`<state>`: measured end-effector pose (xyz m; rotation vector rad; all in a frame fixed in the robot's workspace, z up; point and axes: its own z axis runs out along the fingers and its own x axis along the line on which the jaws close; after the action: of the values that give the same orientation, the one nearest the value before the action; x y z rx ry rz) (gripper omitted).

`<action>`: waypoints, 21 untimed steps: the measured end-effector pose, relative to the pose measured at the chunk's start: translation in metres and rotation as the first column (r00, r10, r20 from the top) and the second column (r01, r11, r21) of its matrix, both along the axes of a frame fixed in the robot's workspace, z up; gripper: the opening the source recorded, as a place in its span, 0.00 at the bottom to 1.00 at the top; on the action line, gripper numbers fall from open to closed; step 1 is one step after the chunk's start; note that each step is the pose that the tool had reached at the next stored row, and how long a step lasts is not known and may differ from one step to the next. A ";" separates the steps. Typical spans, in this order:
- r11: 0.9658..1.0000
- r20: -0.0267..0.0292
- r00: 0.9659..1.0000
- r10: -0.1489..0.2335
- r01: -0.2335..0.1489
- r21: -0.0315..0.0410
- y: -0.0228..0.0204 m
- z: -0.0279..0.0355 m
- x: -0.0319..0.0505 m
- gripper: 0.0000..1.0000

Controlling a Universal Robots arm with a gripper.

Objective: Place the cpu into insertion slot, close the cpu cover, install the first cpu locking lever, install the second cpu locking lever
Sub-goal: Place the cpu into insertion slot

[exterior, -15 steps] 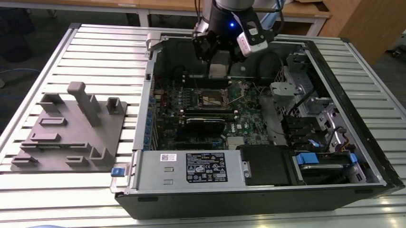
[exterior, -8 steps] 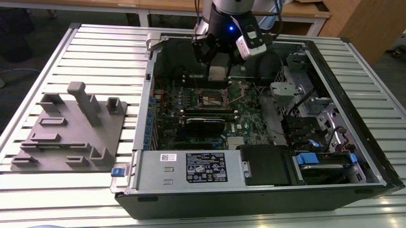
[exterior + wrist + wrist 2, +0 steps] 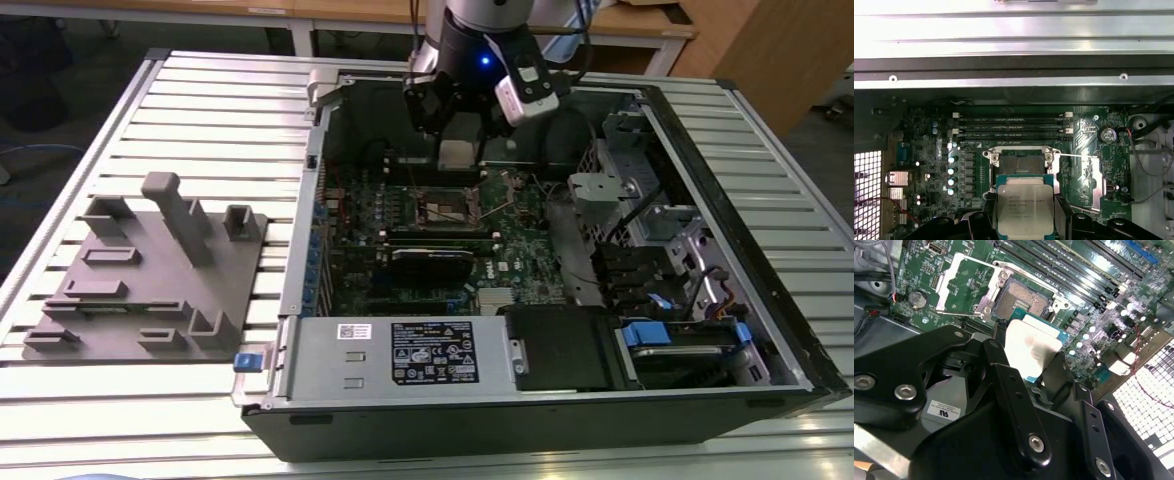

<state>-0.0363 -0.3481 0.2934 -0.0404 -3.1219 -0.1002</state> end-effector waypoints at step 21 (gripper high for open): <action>1.000 0.000 1.000 0.000 0.000 0.000 0.0021 -0.0132 0.0000 0.54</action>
<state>-0.0363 -0.3459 0.2803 -0.0404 -3.1219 -0.0999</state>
